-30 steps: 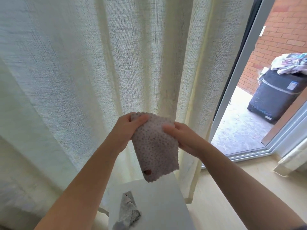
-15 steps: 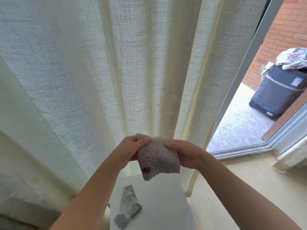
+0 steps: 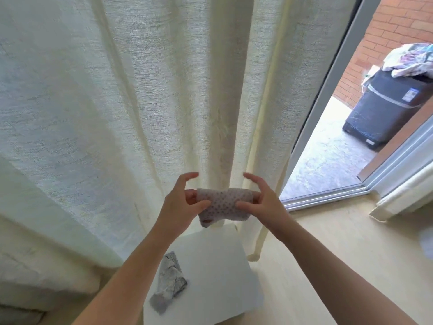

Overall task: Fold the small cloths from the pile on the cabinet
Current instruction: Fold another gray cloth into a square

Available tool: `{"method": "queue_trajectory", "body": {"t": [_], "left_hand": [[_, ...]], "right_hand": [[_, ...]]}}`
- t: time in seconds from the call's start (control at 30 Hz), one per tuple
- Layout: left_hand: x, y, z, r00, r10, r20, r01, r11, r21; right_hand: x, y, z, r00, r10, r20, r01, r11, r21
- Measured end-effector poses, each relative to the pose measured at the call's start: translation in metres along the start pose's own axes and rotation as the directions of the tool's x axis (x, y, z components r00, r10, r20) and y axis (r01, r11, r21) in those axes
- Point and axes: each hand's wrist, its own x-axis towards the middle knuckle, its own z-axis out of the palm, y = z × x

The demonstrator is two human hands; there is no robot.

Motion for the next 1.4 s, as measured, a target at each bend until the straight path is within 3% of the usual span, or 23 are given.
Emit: {"method": "queue_trajectory", "body": {"t": [0.13,0.2,0.27,0.33,0.4,0.57,0.67,0.83,0.97,1.07,1.17,1.3,1.4], "left_hand": [[0.008,0.022,0.037,0.959,0.273,0.068,-0.280,0.897,0.342],[0.013,0.039,0.065,0.908,0.387,0.161,-0.419,0.826,0.378],[0.014,0.063,0.100,0.848,0.452,0.276,-0.527,0.774,0.351],[0.013,0.090,0.140,0.822,0.460,0.335,-0.555,0.780,0.291],[0.011,0.110,0.179,0.842,0.443,0.307,-0.523,0.811,0.264],[0.001,0.123,0.259,0.884,0.295,0.363,-0.375,0.911,0.173],[0.001,0.129,0.309,0.885,0.317,0.342,-0.392,0.903,0.176],[0.019,0.163,0.390,0.846,0.416,0.334,-0.496,0.844,0.204],[0.040,0.199,0.464,0.782,0.474,0.406,-0.586,0.780,0.219],[0.060,0.223,0.525,0.764,0.469,0.443,-0.575,0.806,0.138],[0.083,0.250,0.592,0.721,0.492,0.488,-0.606,0.789,0.098],[0.125,0.292,0.681,0.578,0.545,0.607,-0.726,0.683,0.078],[0.152,0.326,0.746,0.511,0.519,0.685,-0.773,0.626,0.102]], "right_hand": [[-0.007,0.008,-0.046,0.988,-0.144,-0.056,0.106,0.895,-0.434],[-0.013,0.011,-0.078,0.975,-0.214,-0.054,0.148,0.815,-0.560],[-0.022,0.010,-0.112,0.967,-0.251,0.039,0.217,0.737,-0.640],[-0.033,0.005,-0.147,0.970,-0.202,0.135,0.241,0.744,-0.623],[-0.042,0.007,-0.184,0.967,-0.194,0.167,0.256,0.765,-0.591],[-0.070,0.022,-0.284,0.988,-0.142,0.061,0.154,0.932,-0.327],[-0.092,0.031,-0.339,0.997,-0.064,0.030,0.069,0.981,-0.180],[-0.116,0.045,-0.422,0.997,-0.073,-0.037,0.069,0.990,-0.120],[-0.127,0.050,-0.491,0.961,-0.246,-0.129,0.200,0.936,-0.290],[-0.127,0.059,-0.556,0.946,-0.295,-0.136,0.218,0.886,-0.409],[-0.117,0.067,-0.630,0.949,-0.290,-0.121,0.192,0.840,-0.508],[-0.099,0.072,-0.736,0.966,-0.232,-0.115,0.127,0.811,-0.571],[-0.096,0.074,-0.813,0.976,-0.187,-0.116,0.077,0.784,-0.616]]}}
